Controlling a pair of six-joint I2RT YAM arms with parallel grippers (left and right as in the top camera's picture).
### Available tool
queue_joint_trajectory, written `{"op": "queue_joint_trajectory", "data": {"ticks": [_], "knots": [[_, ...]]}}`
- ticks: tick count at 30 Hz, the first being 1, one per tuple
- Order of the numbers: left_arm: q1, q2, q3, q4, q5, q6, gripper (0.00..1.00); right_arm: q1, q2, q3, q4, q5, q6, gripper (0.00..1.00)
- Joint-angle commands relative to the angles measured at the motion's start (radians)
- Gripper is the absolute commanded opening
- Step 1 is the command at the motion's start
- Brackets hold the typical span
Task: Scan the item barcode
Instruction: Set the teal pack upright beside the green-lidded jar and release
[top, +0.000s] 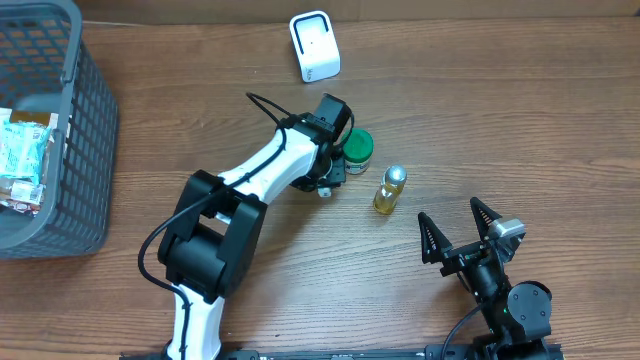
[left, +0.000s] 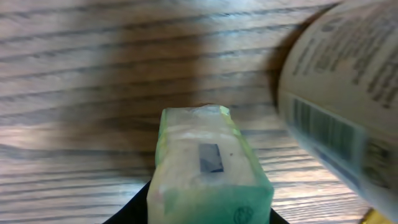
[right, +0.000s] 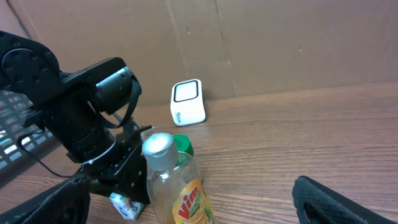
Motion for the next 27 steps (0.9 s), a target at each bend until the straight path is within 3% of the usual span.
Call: {"op": "queue_joint_trajectory", "data": {"ticks": [1,4,10,19,27], "knots": [[-0.010,0.003,-0.009,0.003,0.009,-0.063,0.33,0.008,-0.005,-0.010,0.005,0.010,-0.008,1.00],[-0.016,0.003,-0.009,0.004,0.006,-0.066,0.37,0.008,-0.005,-0.010,0.005,0.009,-0.008,1.00],[-0.015,0.003,-0.009,0.003,0.006,-0.065,0.65,0.008,-0.005,-0.010,0.005,0.010,-0.008,1.00],[-0.014,0.003,0.054,-0.053,0.002,-0.017,0.66,0.008,-0.005,-0.010,0.005,0.010,-0.008,1.00],[0.006,0.003,0.354,-0.270,-0.125,0.071,0.70,0.008,-0.005,-0.010,0.005,0.009,-0.008,1.00]]}}
